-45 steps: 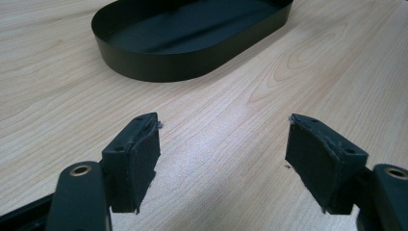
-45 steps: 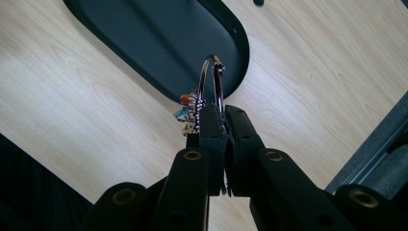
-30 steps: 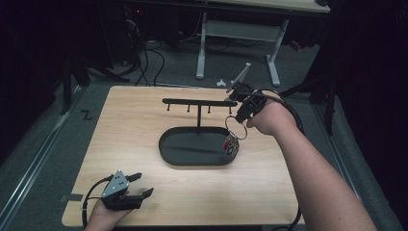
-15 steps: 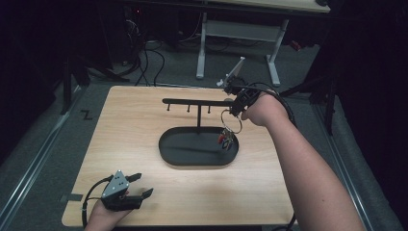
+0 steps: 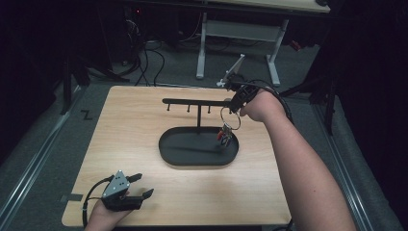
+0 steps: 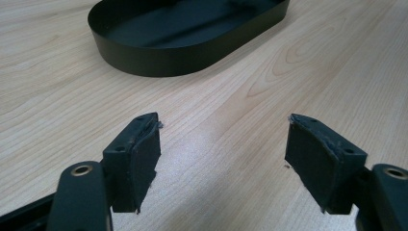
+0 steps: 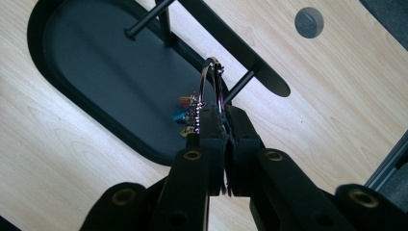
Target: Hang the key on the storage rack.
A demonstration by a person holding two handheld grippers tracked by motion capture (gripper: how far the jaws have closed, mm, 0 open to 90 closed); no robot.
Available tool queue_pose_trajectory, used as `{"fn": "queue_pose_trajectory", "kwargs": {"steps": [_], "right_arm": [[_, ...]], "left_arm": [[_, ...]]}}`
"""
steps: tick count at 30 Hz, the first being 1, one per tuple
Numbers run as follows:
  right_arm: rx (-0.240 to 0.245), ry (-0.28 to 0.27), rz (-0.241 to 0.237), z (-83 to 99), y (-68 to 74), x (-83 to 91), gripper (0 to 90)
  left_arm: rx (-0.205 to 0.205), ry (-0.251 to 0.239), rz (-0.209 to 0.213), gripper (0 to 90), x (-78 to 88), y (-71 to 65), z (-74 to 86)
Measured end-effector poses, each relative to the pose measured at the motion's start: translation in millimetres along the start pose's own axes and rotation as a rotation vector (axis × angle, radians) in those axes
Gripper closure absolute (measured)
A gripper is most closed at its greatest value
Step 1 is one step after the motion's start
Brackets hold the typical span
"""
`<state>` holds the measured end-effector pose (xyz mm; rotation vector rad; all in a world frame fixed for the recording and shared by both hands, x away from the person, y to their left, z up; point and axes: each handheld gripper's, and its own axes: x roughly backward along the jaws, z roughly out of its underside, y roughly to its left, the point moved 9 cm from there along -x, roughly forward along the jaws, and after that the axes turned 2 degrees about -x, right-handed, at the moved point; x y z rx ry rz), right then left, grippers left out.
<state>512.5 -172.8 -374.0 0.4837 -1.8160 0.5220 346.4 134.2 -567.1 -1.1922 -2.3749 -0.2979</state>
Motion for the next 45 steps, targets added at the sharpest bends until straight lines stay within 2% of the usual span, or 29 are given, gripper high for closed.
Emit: {"fn": "queue_pose_trajectory", "kwargs": {"steps": [5, 6, 10, 11, 13, 17, 18, 20, 21, 25, 31, 33, 35, 36, 38, 39, 45], "right_arm": [[-0.002, 0.005, 0.002, 0.9, -5.2, -3.6, 87.5], [-0.022, 0.008, 0.0, 1.7, -6.9, -5.5, 87.5], [-0.016, 0.005, -0.006, 1.3, -11.3, -9.4, 87.4], [-0.034, 0.001, -0.019, 0.4, -12.7, -11.4, 87.3], [-0.027, -0.004, -0.027, -0.6, -13.7, -12.8, 87.2], [-0.042, -0.039, -0.025, -5.6, -14.6, -13.0, 80.8], [-0.062, -0.063, -0.031, -7.6, -14.6, -9.4, 78.1], [-0.058, -0.072, -0.03, -8.1, -15.0, -8.3, 77.3], [-0.065, -0.083, -0.01, -6.7, -16.1, -5.1, 73.9], [-0.072, -0.088, 0.012, -3.4, -17.0, -2.8, 69.7], [-0.102, -0.132, 0.025, 3.3, -17.4, -0.9, 60.4], [-0.112, -0.143, 0.031, 7.3, -15.5, -2.9, 53.8], [-0.108, -0.15, 0.028, 8.1, -14.9, -3.4, 51.8], [-0.09, -0.176, 0.04, 11.3, -12.7, -4.3, 46.2], [-0.087, -0.183, 0.044, 12.6, -11.9, -4.6, 44.0], [-0.078, -0.21, 0.063, 16.2, -12.4, -6.2, 39.2], [-0.103, -0.251, 0.058, 25.2, -11.2, -8.5, 34.6]], "left_arm": [[0.001, 0.001, 0.0, 28.4, 0.0, 0.3, 0.1], [0.0, 0.0, 0.0, 28.4, 0.0, 0.2, 0.0], [0.0, 0.004, 0.005, 28.3, -0.4, -0.5, 0.6], [-0.002, 0.005, 0.004, 28.2, -0.7, -0.6, 0.8], [-0.002, 0.007, 0.006, 28.2, -0.7, -0.7, 0.8], [-0.003, 0.007, 0.004, 28.3, -0.7, -0.4, 1.0], [0.001, 0.003, 0.002, 28.3, -0.7, -0.2, 0.7], [0.001, 0.002, 0.002, 28.3, -0.7, -0.1, 0.5], [-0.001, 0.002, 0.003, 28.2, -0.5, -0.1, 0.5], [0.001, 0.003, 0.003, 28.0, -0.5, -0.1, 0.2], [-0.001, 0.007, 0.003, 27.8, -1.1, -0.7, -0.1], [-0.002, 0.009, 0.006, 27.8, -2.1, -1.2, -0.2], [-0.003, 0.011, 0.006, 27.8, -2.5, -1.2, -0.3], [-0.002, 0.009, 0.006, 27.7, -3.0, -1.6, -0.6], [-0.003, 0.009, 0.007, 27.7, -3.4, -1.9, -0.5], [-0.003, 0.011, 0.008, 27.6, -3.7, -1.9, -0.4], [0.001, -0.002, 0.005, 27.4, -3.3, -1.2, -1.9]]}}
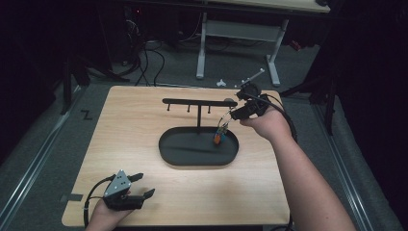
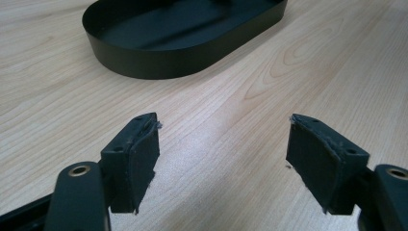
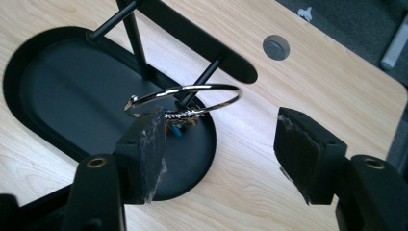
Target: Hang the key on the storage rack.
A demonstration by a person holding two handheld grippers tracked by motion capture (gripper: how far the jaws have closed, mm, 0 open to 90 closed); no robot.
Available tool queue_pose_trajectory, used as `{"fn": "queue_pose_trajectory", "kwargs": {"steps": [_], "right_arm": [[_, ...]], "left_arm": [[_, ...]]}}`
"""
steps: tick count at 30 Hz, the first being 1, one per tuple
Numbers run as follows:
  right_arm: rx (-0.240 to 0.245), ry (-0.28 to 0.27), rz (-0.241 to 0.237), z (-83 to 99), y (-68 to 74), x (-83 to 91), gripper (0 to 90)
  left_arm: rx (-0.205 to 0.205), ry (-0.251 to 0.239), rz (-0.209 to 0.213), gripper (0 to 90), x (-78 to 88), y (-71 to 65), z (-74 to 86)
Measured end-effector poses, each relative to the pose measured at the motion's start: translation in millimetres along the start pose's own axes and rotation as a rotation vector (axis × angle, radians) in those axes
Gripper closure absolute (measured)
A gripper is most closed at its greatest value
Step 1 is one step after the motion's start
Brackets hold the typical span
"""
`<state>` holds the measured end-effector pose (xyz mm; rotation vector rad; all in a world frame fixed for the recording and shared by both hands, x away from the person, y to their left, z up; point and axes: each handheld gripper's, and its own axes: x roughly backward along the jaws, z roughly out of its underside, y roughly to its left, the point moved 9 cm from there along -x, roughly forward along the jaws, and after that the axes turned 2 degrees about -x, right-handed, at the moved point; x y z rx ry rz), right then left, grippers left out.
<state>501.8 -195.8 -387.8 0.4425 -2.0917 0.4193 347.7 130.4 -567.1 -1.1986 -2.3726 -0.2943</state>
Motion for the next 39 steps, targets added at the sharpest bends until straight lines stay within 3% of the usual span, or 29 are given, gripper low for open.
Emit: {"fn": "queue_pose_trajectory", "kwargs": {"steps": [7, 17, 24, 25, 35, 36, 39], "right_arm": [[-0.017, -0.076, -0.004, 18.8, 3.7, -1.2, 29.8], [0.016, -0.159, 0.03, 51.8, 7.7, -13.3, 26.1], [-0.004, -0.176, 0.007, 73.8, 18.9, -24.4, 17.7], [-0.009, -0.193, 0.006, 84.7, 25.5, -30.9, 15.3], [-0.054, -0.244, -0.064, 126.4, 49.2, -59.0, 14.7], [-0.077, -0.255, -0.08, 135.7, 53.1, -65.4, 15.0], [-0.083, -0.264, -0.081, 144.9, 55.4, -72.2, 14.9]], "left_arm": [[-0.005, 0.01, -0.003, 27.3, -0.4, 0.2, 1.3], [-0.001, 0.01, -0.002, 27.2, -0.3, -0.7, 1.9], [-0.002, 0.01, -0.002, 27.2, -0.7, -1.3, 1.7], [-0.011, 0.019, -0.002, 27.2, -1.3, -1.5, 2.9], [-0.013, 0.027, -0.004, 27.0, -2.7, -1.9, 3.7], [-0.01, 0.023, -0.003, 27.0, -2.6, -2.0, 3.3], [-0.022, 0.035, -0.003, 26.9, -3.3, -2.4, 4.9]]}}
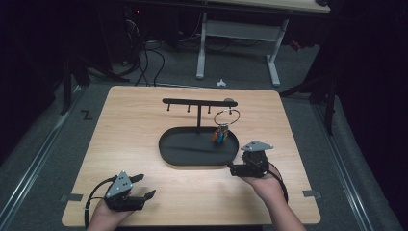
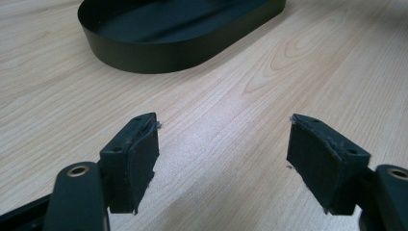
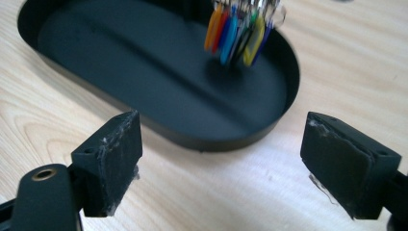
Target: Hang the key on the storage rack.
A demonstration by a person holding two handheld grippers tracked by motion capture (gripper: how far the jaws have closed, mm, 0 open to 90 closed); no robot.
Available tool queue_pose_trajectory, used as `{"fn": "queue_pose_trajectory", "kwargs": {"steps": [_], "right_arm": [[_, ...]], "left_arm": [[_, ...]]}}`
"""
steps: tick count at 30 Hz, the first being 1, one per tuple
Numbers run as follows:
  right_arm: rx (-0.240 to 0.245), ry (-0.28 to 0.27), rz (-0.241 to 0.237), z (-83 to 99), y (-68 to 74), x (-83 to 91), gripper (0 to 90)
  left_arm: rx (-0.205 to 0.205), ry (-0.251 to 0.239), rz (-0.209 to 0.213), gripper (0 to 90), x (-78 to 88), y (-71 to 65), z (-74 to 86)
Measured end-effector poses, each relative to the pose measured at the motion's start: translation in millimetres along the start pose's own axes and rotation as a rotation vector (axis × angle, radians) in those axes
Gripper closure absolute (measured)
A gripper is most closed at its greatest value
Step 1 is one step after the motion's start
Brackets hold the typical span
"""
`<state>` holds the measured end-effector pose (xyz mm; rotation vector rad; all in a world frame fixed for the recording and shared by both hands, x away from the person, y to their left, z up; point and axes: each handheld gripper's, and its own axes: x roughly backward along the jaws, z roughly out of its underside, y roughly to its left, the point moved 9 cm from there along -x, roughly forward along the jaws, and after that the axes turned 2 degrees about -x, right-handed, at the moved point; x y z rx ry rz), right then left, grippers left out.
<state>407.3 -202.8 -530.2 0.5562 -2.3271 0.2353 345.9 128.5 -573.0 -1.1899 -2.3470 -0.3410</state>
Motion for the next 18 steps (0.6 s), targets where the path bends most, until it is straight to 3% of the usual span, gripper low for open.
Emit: {"fn": "queue_pose_trajectory", "kwargs": {"steps": [3, 7, 9, 10, 11, 12, 13, 15, 17, 18], "right_arm": [[-0.021, -0.011, 0.012, 22.0, 3.5, -5.8, 14.9], [-0.021, -0.084, 0.053, 39.2, 9.6, -3.9, 15.0], [-0.033, -0.192, 0.095, 50.3, 13.2, 3.4, 19.1], [-0.033, -0.192, 0.095, 50.3, 13.2, 3.4, 19.1], [-0.068, -0.246, 0.061, 51.4, 16.9, 10.7, 19.8], [-0.068, -0.246, 0.061, 51.4, 16.9, 10.7, 19.8], [-0.048, -0.283, 0.084, 45.1, 14.4, 17.6, 19.7], [-0.044, -0.267, 0.106, 45.9, 10.1, 16.2, 19.7], [-0.043, -0.257, 0.101, 46.9, 10.1, 14.8, 19.7], [-0.02, -0.226, 0.092, 49.5, 12.1, 11.5, 19.7]], "left_arm": [[0.008, -0.01, -0.001, 26.8, 0.6, 1.0, -1.6], [0.006, -0.008, -0.006, 26.5, 0.2, 2.4, -1.4], [0.014, -0.015, -0.005, 25.6, 1.1, 2.7, -2.4], [0.014, -0.015, -0.005, 25.1, 1.1, 2.7, -2.4], [0.016, -0.029, 0.009, 24.0, 1.2, 1.3, -4.0], [0.016, -0.029, 0.009, 23.1, 1.2, 1.3, -4.0], [0.013, -0.029, 0.004, 22.1, 1.2, 1.5, -5.2], [0.029, -0.037, 0.004, 20.2, 1.9, 1.5, -6.3], [0.029, -0.041, 0.001, 19.6, 2.4, 1.2, -6.6], [0.022, -0.037, -0.003, 19.0, 2.7, 1.0, -6.2]]}}
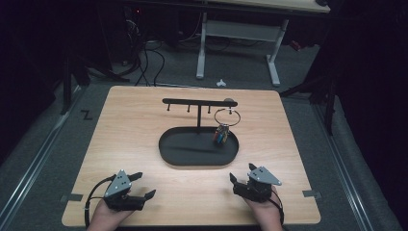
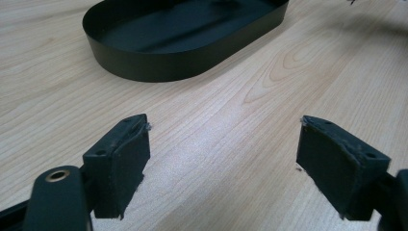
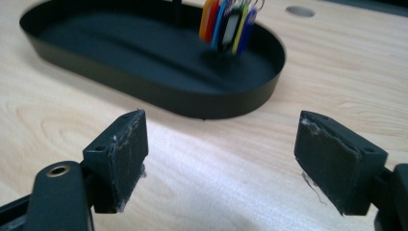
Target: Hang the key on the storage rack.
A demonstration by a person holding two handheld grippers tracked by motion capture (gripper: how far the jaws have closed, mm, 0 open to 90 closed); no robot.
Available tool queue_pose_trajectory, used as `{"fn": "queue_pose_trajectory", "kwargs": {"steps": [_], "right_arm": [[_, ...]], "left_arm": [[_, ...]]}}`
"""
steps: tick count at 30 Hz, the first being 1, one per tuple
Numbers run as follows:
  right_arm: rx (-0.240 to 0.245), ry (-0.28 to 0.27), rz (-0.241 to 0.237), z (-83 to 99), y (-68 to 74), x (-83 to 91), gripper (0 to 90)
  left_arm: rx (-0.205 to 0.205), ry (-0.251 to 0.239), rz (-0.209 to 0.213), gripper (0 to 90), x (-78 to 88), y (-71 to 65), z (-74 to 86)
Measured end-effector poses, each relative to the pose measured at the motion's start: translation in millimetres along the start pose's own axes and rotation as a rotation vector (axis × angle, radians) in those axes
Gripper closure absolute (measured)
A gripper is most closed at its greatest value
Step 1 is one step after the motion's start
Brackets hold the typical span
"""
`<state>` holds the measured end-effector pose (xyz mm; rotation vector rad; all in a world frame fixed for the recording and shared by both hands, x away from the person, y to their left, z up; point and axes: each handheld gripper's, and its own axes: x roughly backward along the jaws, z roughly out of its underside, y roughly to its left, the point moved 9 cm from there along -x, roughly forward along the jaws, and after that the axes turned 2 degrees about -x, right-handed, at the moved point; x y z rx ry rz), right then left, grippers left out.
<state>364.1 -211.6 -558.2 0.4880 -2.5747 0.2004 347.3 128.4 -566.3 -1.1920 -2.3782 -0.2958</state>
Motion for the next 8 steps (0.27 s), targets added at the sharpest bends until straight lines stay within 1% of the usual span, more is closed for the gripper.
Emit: {"fn": "queue_pose_trajectory", "kwargs": {"steps": [2, 3, 4, 8], "right_arm": [[0.01, 0.0, 0.0, 0.5, 0.4, -0.5, 19.7], [0.01, 0.001, -0.001, 0.8, 0.4, -0.8, 19.7], [-0.002, 0.008, -0.009, 0.7, 0.7, -0.9, 19.6], [0.002, 0.01, -0.006, 0.6, 1.0, -2.3, 19.6]], "left_arm": [[-0.006, 0.005, -0.004, 18.8, 0.2, 0.5, 0.5], [-0.002, 0.003, -0.005, 18.5, 0.4, 1.1, 0.4], [0.003, -0.001, -0.008, 18.5, 0.7, 1.6, 0.4], [-0.004, 0.004, -0.007, 18.5, 1.4, 2.9, 1.3]]}}
